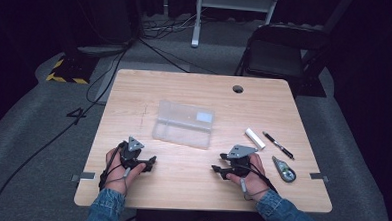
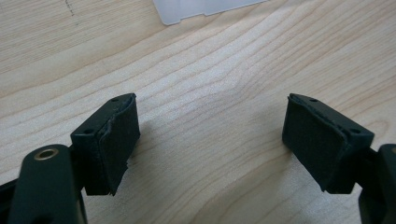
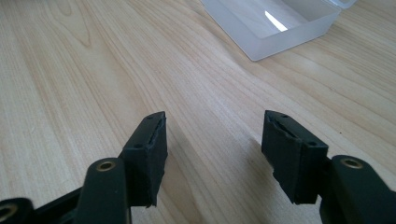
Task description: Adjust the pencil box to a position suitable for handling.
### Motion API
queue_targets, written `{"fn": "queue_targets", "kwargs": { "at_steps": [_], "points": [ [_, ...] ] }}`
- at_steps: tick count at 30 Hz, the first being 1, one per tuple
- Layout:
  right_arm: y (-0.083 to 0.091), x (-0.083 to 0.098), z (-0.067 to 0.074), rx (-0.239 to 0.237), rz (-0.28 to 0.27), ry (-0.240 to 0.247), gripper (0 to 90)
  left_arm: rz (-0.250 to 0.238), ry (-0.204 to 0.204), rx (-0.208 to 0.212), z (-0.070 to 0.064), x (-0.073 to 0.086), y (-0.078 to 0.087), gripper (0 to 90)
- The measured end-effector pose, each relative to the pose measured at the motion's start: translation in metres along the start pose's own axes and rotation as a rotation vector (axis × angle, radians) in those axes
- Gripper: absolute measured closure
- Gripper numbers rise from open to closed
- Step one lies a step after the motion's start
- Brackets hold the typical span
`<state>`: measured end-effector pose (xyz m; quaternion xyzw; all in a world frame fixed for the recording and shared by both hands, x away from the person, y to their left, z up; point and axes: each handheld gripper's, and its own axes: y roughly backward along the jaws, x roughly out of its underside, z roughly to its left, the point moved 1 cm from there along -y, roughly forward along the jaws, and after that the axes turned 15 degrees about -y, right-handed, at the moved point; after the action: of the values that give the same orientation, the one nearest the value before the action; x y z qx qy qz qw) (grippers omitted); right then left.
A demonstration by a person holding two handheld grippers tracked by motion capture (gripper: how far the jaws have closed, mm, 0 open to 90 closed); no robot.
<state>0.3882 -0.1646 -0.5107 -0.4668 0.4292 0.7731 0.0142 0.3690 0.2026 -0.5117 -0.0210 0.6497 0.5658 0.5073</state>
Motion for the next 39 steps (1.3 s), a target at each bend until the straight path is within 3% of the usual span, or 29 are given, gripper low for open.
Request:
{"fn": "queue_targets", "kwargs": {
  "at_steps": [7, 18, 28, 30, 39],
  "points": [
    [-0.002, -0.007, -0.002, 0.005, 0.021, -0.024, 36.2, 0.0, 0.003, -0.005, 0.004, 0.006, 0.005, 20.8],
    [0.0, -0.035, -0.005, 0.012, 0.004, -0.046, 33.6, 0.008, 0.037, -0.033, 0.018, 0.025, 0.019, 18.9],
    [-0.018, -0.062, -0.021, 0.069, -0.018, -0.118, 31.1, 0.011, 0.038, -0.035, 0.019, 0.024, 0.019, 17.2],
    [-0.026, -0.068, -0.024, 0.101, -0.019, -0.13, 31.2, 0.014, 0.036, -0.037, 0.02, 0.024, 0.019, 17.2],
    [-0.044, -0.079, -0.032, 0.118, 0.002, -0.163, 32.7, 0.014, 0.04, -0.038, 0.02, 0.024, 0.018, 17.2]
  ]
}}
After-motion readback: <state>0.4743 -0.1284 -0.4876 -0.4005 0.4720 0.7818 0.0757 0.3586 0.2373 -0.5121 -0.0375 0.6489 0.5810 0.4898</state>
